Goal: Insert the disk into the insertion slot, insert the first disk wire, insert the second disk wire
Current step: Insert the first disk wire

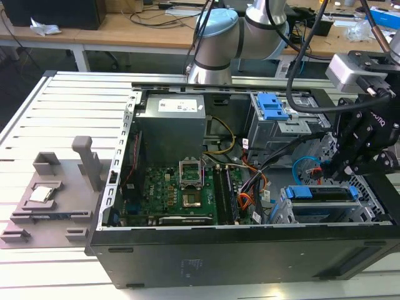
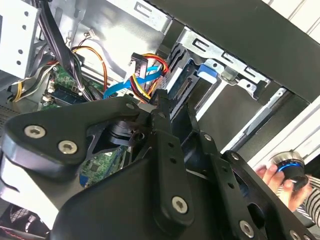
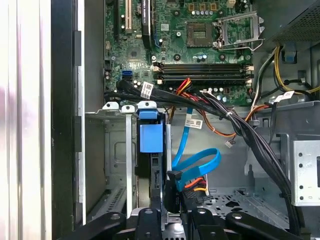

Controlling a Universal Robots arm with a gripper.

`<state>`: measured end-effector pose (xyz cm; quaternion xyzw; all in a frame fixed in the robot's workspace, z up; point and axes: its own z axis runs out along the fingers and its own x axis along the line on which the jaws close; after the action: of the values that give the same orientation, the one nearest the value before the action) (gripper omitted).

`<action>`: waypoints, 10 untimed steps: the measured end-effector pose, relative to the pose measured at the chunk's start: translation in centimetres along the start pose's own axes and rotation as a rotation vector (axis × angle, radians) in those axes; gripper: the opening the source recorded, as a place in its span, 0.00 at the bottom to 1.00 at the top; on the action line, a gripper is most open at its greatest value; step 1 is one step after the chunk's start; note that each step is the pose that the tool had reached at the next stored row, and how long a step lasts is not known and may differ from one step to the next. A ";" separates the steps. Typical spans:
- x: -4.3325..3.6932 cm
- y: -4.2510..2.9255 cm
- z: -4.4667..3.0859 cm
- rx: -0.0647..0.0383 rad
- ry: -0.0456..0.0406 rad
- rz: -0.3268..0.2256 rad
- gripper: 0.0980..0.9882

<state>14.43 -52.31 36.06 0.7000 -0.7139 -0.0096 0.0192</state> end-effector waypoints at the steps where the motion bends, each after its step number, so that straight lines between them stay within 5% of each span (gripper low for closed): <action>1: 0.00 0.00 0.00 0.000 0.0004 0.000 0.23; 3: 0.00 0.00 0.00 0.000 0.0017 0.000 0.21; 4: 0.00 0.00 0.00 0.000 0.0033 0.000 0.07; 10: 0.18 -0.01 0.02 0.000 0.0063 0.000 0.07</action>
<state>14.43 -52.49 36.05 0.6999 -0.7138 -0.0073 0.0214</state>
